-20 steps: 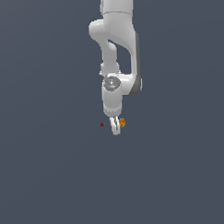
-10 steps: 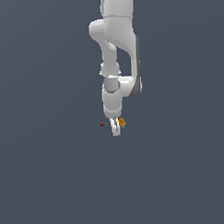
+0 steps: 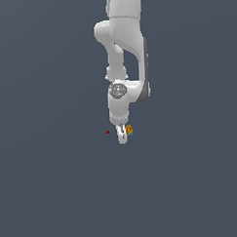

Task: Pick up the object and move it to a goal position.

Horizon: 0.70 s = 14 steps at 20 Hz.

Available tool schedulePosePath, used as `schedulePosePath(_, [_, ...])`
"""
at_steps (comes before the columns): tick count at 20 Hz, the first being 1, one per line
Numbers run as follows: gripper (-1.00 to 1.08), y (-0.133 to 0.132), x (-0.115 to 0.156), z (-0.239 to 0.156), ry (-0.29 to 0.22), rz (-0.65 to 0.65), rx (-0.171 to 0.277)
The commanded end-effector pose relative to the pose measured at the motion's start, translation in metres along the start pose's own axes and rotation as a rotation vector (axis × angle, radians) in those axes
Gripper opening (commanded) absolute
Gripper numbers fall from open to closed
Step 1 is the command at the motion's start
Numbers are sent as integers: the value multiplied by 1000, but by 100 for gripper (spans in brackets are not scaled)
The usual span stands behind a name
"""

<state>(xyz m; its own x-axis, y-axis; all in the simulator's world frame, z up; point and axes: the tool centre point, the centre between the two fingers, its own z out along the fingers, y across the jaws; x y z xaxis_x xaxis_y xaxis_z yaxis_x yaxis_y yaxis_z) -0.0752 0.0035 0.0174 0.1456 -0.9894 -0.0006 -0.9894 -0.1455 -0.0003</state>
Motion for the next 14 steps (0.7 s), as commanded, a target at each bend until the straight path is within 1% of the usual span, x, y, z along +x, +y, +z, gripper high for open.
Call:
schedulePosePath(1, [-100, -3, 2, -4, 0, 0, 1])
schedulePosePath(7, [-100, -16, 13, -25, 1, 1, 1])
schedulePosePath(14, [-100, -44, 36, -67, 3, 1, 0])
